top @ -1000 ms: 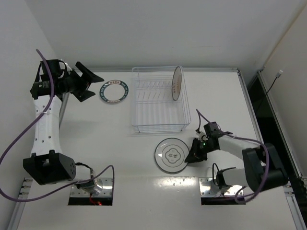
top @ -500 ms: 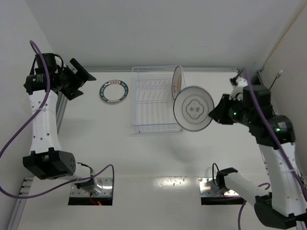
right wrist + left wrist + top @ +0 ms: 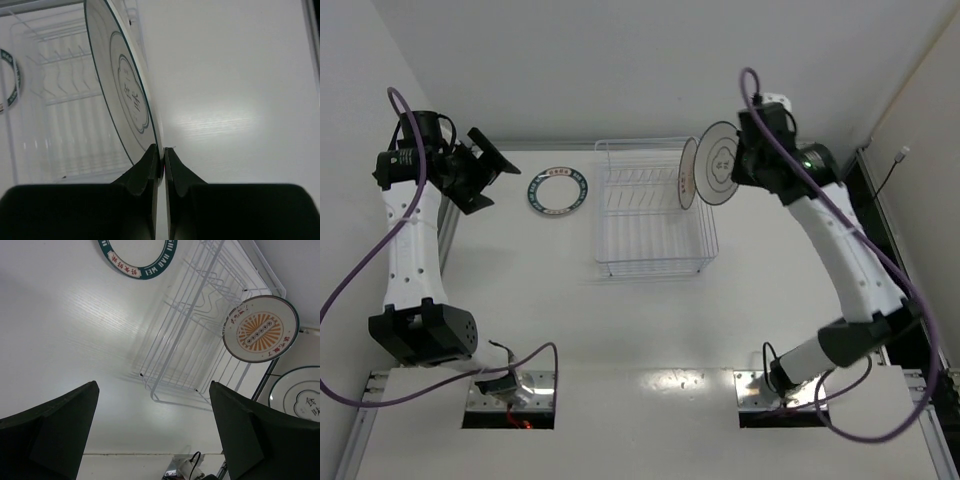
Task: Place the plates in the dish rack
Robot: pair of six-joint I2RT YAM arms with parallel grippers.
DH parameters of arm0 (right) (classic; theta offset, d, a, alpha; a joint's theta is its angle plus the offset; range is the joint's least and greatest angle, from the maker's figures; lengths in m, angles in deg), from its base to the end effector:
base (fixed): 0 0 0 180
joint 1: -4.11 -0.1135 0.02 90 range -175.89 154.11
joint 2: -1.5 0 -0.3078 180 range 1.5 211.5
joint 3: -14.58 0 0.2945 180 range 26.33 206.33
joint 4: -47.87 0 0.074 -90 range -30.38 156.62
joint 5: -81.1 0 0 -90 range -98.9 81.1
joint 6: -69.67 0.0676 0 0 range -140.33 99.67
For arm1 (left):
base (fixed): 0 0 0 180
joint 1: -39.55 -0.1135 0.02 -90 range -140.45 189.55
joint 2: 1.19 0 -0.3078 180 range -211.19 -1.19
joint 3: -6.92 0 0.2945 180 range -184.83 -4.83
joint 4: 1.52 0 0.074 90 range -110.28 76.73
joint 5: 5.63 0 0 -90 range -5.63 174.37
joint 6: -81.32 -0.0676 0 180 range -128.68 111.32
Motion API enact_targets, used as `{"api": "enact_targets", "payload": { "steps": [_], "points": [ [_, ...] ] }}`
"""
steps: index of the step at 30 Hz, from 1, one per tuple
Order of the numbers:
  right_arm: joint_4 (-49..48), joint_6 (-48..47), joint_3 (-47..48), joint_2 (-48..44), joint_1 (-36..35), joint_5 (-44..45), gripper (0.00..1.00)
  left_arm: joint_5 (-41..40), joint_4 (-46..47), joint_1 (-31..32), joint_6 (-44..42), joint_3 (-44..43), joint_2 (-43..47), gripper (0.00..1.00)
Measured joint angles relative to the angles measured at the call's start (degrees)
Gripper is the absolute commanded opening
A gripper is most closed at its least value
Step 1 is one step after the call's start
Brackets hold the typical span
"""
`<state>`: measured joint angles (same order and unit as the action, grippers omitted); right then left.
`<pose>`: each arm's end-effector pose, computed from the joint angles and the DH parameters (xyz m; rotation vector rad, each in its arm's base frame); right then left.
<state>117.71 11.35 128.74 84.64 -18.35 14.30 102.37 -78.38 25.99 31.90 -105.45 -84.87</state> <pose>0.3259 0.1059 0.4855 0.3880 2.1512 0.0765 0.3322 0.0586 0.4578 -0.9783 2.2385 -0.5932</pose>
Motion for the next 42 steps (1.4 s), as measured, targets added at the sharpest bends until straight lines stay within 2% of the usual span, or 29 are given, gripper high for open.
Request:
{"api": "enact_targets", "payload": {
  "steps": [5, 7, 10, 15, 23, 42],
  "points": [
    [-0.2, -1.1, 20.0, 18.4, -10.1, 15.7, 0.00, -0.9, -2.2, 0.0, 0.3, -5.8, -4.1, 0.91],
    [-2.0, -2.3, 24.7, 23.3, -12.8, 21.3, 0.00, -0.9, -2.5, 0.0, 0.2, -7.7, -5.3, 0.91],
    [-5.2, -5.6, 26.8, 28.3, -15.6, 27.6, 0.00, -0.9, -3.4, 0.0, 0.1, -9.1, -6.3, 0.91],
    [-9.9, -12.1, 28.5, 36.1, -16.3, 34.2, 0.00, -1.1, -5.4, 0.0, -0.1, -11.7, -8.6, 0.92],
    [-13.0, -16.0, 28.2, 41.4, -16.2, 36.9, 0.00, -1.3, -6.2, 0.0, -0.3, -13.2, -9.6, 0.92],
    [-9.8, -7.6, 20.4, 44.0, -15.1, 31.4, 0.00, -1.3, -6.2, 0.0, -1.3, -13.0, -9.6, 0.93]
  ]
}}
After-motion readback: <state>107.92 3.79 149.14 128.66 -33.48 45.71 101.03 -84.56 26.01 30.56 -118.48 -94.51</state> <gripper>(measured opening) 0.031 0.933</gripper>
